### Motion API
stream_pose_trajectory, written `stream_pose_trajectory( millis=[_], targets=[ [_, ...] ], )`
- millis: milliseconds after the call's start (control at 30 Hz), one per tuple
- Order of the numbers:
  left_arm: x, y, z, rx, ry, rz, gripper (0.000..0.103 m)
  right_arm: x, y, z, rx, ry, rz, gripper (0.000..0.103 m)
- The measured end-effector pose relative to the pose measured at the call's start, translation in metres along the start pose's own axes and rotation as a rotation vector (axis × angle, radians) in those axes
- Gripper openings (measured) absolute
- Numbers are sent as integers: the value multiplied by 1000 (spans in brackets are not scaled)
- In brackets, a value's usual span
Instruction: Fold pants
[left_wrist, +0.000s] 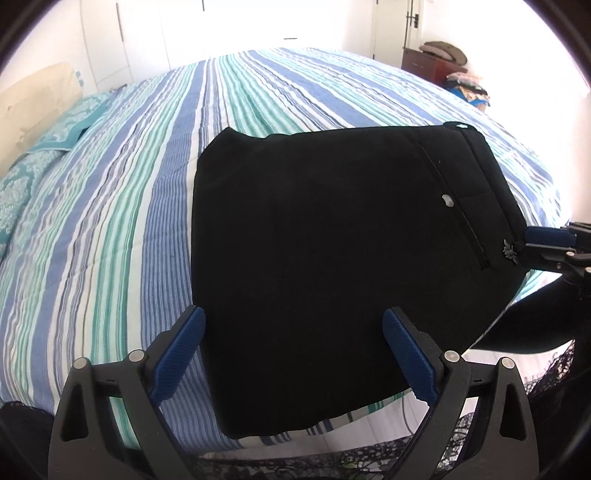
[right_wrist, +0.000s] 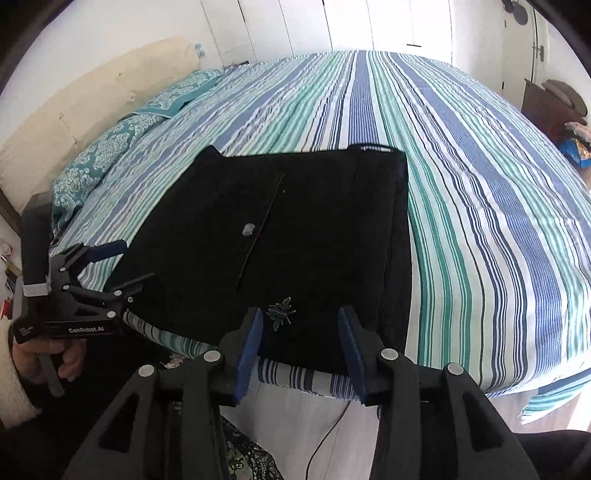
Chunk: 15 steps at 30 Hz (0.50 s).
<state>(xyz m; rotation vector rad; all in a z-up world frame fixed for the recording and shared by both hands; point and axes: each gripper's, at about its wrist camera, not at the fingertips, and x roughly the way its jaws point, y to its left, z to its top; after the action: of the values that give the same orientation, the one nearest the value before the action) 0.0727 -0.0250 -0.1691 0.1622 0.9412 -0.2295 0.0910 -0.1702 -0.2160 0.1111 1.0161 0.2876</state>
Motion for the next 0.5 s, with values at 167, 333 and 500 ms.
stream_pose_trajectory(
  millis=[167, 333, 500],
  targets=[
    [0, 4, 1, -15, 10, -6, 97, -4, 9, 1, -48, -12, -18, 56],
    [-10, 12, 6, -67, -13, -39, 97, -34, 20, 8, -92, -179, -16, 62],
    [-6, 33, 28, -99, -24, -71, 97, -30, 20, 13, -90, -211, 8, 81]
  ],
)
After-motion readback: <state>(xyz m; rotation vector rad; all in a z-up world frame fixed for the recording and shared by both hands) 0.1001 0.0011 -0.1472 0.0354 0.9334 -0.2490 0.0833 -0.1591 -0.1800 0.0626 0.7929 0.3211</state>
